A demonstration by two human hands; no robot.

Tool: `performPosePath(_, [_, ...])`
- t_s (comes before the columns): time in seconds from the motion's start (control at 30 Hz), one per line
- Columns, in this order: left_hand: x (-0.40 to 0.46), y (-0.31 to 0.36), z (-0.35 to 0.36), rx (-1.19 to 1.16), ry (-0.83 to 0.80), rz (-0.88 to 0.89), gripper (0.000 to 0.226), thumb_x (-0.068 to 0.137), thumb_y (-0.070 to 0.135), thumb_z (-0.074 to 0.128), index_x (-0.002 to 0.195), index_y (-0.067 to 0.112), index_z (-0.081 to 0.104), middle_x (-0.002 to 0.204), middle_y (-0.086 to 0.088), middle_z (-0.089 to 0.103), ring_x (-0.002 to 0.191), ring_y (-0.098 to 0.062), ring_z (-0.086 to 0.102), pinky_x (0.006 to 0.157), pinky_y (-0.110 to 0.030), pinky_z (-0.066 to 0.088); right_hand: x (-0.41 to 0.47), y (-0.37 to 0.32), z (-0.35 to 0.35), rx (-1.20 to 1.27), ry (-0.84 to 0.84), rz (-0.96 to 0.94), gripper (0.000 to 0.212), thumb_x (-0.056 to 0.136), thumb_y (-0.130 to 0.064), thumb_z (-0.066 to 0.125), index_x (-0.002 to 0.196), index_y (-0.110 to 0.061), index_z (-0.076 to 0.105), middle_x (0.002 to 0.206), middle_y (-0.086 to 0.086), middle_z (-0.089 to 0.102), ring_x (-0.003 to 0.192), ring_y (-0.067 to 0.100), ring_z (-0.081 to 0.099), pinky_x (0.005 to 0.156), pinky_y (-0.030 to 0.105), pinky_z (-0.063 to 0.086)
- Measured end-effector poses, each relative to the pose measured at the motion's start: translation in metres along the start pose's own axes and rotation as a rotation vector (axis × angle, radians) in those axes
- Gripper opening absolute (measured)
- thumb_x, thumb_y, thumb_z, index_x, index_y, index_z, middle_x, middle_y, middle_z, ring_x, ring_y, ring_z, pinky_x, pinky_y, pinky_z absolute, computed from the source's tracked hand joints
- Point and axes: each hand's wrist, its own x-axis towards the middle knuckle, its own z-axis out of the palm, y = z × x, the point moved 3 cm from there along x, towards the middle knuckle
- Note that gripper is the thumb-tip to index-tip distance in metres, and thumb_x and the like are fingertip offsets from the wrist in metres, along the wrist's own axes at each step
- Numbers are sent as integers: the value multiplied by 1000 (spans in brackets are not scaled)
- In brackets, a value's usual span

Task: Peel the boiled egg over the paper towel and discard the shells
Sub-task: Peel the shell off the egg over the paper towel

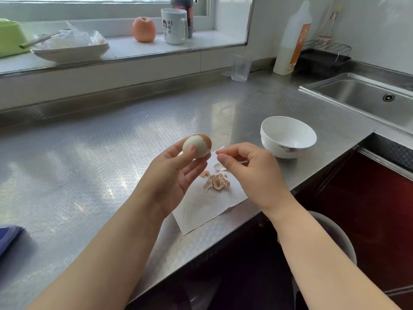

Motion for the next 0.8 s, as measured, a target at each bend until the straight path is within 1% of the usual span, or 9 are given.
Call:
performPosePath(0.07, [0, 1, -1, -6, 11, 4, 38, 95, 10, 59, 133, 4, 58, 124, -15, 71, 108, -28, 72, 93, -30, 57, 0, 4, 3, -40, -5, 9, 5, 85, -21, 70, 88, -24, 73, 90, -10, 70, 81, 4, 64, 76, 14, 47])
performPosePath(0.13, [-1, 0, 0, 28, 26, 6, 38, 96, 13, 59, 133, 6, 58, 124, -13, 71, 105, -27, 73, 89, -28, 58, 1, 6, 5, -88, -28, 21, 7, 87, -19, 66, 88, -25, 72, 87, -11, 71, 84, 2, 63, 76, 9, 45])
performPosePath(0.2, [-3, 1, 0, 86, 48, 18, 37, 95, 14, 60, 132, 8, 59, 121, -11, 73, 101, -25, 75, 80, -26, 61, 2, 4, 6, -123, -49, 20, 15, 91, -17, 61, 98, -27, 71, 91, -13, 70, 87, -2, 63, 76, 6, 43])
performPosePath(0.3, [-6, 1, 2, 173, 55, 28, 34, 95, 13, 61, 129, 11, 61, 115, -9, 75, 98, -22, 75, 70, -23, 59, 8, -4, 2, -89, -2, -40, 20, 90, -24, 63, 109, -29, 67, 102, -13, 64, 88, 0, 62, 77, 10, 47])
performPosePath(0.4, [-8, 0, 4, 227, 14, 19, 34, 96, 13, 60, 129, 11, 61, 116, -10, 75, 102, -22, 74, 71, -22, 58, 10, -12, 3, -86, -5, -97, 22, 84, -29, 70, 106, -30, 67, 101, -14, 61, 88, 2, 61, 75, 13, 49])
performPosePath(0.5, [-9, -2, 6, 253, -13, 23, 32, 94, 11, 61, 126, 9, 64, 114, -11, 76, 99, -19, 75, 72, -21, 58, 11, -13, 5, -100, 19, -104, 20, 81, -27, 73, 101, -27, 69, 96, -15, 63, 84, 2, 62, 73, 14, 49])
performPosePath(0.6, [-8, -2, 6, 224, -28, 13, 35, 90, 7, 63, 125, 8, 64, 107, -11, 76, 96, -20, 75, 78, -23, 60, 11, -10, 4, -82, 59, -90, 14, 82, -25, 73, 96, -24, 72, 93, -12, 65, 83, 3, 63, 74, 19, 51])
performPosePath(0.7, [-7, -3, 6, 189, -22, 3, 39, 84, 5, 67, 123, 8, 65, 110, -15, 75, 97, -23, 74, 82, -25, 60, 11, -10, 5, -127, 80, -122, 12, 85, -22, 69, 96, -22, 73, 93, -10, 66, 83, 2, 62, 74, 14, 48])
performPosePath(0.8, [-7, -4, 7, 183, -21, 9, 40, 82, 7, 69, 122, 9, 65, 110, -16, 76, 99, -24, 75, 80, -25, 60, 7, -12, 6, -234, 116, -187, 15, 88, -21, 65, 100, -17, 73, 95, -7, 67, 83, 3, 60, 74, 12, 47])
